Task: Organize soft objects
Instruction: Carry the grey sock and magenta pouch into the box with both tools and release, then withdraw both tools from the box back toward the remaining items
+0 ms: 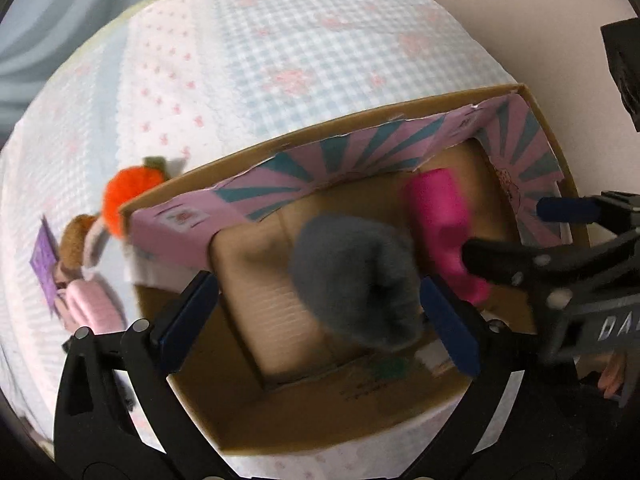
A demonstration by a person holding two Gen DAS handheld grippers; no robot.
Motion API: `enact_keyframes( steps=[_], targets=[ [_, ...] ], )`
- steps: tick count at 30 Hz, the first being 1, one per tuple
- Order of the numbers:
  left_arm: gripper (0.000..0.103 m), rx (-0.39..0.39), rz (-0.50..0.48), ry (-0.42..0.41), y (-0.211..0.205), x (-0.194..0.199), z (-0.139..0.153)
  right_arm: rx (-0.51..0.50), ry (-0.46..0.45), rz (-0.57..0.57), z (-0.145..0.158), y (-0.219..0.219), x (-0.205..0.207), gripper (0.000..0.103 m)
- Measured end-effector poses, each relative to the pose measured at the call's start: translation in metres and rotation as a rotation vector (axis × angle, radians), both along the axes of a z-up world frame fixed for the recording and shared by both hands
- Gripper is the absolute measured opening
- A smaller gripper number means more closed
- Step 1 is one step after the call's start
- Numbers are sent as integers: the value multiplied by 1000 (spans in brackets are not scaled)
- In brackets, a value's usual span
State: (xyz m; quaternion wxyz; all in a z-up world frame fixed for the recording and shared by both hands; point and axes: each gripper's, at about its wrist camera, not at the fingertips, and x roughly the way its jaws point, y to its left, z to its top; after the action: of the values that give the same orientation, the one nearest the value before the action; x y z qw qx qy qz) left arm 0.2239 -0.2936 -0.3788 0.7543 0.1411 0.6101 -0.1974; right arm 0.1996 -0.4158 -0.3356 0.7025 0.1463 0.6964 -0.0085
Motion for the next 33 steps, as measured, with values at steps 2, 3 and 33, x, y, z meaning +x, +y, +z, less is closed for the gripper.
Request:
enact_keyframes(
  steps=[2,3,33],
  targets=[
    [100,7,7,-5,9,-2,5,5,-1,-12,2,0,-2,103],
    [100,10,13,-4,14,-5,6,8,0,-20,1,0,-2,103],
    [100,-120,129,-220,111,-89,178,-178,-357,-8,211,71,-95,103]
  ],
)
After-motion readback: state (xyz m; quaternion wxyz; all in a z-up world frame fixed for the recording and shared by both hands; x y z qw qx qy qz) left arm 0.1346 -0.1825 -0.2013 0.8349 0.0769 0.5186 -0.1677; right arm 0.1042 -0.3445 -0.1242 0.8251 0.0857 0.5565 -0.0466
